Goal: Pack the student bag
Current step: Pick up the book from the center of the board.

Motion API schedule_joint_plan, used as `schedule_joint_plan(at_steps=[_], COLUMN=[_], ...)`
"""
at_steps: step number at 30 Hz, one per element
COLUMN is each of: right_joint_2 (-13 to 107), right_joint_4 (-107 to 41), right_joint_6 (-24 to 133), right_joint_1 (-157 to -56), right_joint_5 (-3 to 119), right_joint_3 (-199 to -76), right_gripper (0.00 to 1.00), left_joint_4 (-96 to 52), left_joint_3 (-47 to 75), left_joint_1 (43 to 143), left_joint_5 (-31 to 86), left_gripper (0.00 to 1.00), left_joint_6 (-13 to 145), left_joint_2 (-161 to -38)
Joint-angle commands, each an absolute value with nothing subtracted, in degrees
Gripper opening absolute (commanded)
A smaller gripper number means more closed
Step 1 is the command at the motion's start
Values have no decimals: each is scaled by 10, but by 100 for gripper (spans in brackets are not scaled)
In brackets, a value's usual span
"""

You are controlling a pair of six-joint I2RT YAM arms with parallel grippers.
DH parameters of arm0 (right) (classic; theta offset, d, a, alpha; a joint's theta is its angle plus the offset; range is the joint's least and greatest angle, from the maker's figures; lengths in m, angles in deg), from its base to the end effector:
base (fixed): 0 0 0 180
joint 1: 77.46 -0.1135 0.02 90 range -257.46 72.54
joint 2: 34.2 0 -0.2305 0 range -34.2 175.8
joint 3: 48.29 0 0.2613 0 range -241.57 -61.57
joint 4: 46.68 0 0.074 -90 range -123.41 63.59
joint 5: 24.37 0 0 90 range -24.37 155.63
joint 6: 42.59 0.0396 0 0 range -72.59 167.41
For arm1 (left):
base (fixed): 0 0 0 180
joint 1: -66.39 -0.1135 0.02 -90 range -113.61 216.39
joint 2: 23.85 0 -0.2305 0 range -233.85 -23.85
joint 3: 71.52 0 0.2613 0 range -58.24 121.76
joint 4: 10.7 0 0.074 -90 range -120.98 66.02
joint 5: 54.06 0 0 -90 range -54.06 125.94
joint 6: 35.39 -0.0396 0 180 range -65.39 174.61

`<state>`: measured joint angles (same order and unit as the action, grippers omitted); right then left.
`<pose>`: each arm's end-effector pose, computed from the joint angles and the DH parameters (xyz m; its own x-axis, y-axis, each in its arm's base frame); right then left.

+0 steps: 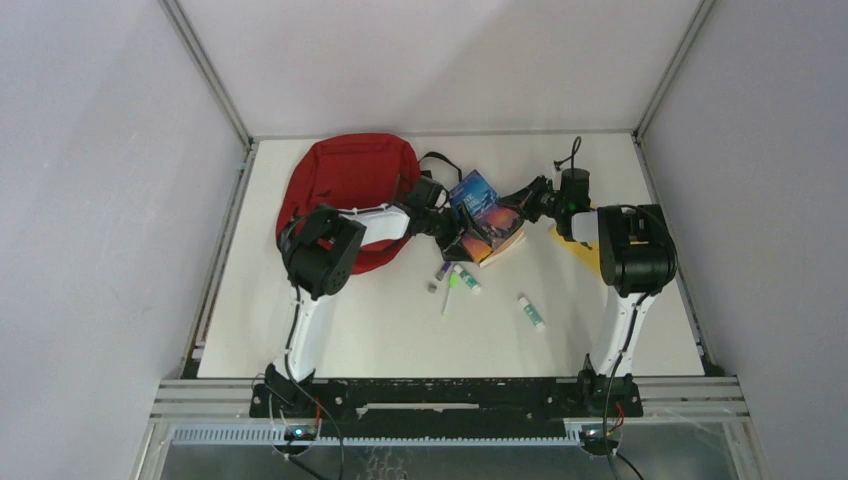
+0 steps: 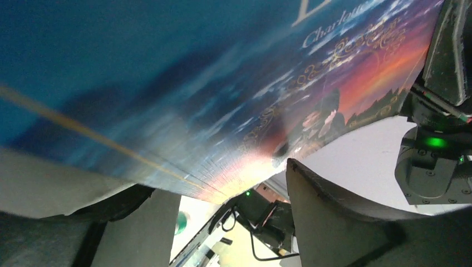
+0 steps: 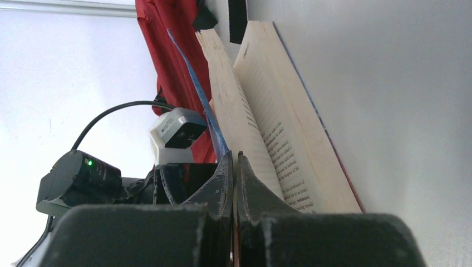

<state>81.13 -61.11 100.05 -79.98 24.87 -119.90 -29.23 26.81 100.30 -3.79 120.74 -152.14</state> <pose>0.3966 0.0433 0.0904 -0.7752 0.5685 -0.2754 0.0231 0.4611 0.8870 0.3663 -0.2768 0.0857 -0.9653 -0.1985 0.1695 -0.2524 0.5447 -0.7997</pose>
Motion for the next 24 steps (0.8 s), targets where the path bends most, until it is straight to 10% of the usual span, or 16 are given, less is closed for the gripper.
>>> schedule_joint_plan(at_steps=[1, 12, 20, 24], right_joint_2=[794, 802, 774, 750], right_joint_4=[-569, -562, -495, -448], right_joint_6=[1004, 998, 949, 918], right_joint_1=[-832, -840, -842, -840], right_joint_5=[156, 159, 183, 203], right_joint_3=[-1195, -1195, -1195, -1195], right_gripper=[0, 0, 0, 0], left_joint_4=[-166, -134, -156, -166], left_joint_3=[278, 276, 281, 280], left_joint_1=[978, 970, 963, 962], left_joint_5=[26, 32, 44, 49], left_gripper=[70, 46, 1, 0], left_joint_6=[1230, 1245, 1215, 1198], left_joint_2=[-1494, -1496, -1477, -1459])
